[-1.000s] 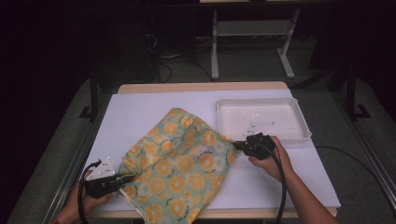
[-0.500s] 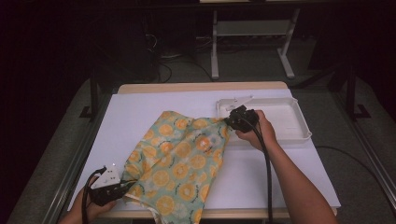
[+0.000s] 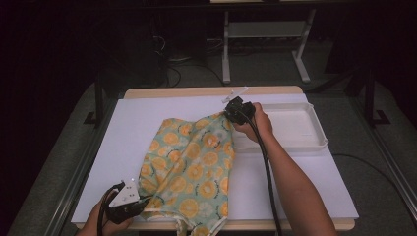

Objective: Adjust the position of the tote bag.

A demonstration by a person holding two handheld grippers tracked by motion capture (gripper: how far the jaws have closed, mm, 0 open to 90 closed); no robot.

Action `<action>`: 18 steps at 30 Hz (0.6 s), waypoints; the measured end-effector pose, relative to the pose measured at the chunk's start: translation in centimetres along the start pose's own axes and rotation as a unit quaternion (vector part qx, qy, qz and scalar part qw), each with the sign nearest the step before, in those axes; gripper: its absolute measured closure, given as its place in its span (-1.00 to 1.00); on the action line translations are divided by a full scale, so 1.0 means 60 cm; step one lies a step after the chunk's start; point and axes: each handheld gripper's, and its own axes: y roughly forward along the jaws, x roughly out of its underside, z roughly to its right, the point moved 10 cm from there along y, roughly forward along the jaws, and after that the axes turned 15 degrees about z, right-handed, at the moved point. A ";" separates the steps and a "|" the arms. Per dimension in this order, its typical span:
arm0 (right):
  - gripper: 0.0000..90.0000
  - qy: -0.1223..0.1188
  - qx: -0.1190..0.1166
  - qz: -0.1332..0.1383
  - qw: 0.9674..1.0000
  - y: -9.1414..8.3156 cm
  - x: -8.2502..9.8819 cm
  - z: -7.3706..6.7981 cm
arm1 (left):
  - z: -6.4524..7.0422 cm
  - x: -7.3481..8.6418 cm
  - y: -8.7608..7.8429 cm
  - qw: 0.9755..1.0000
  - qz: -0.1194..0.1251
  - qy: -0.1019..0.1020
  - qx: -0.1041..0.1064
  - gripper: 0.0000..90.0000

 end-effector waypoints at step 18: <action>0.87 -0.009 0.007 -0.001 1.000 0.042 -0.043 0.000 | 0.033 -0.023 0.030 0.999 0.028 -0.009 0.038 0.96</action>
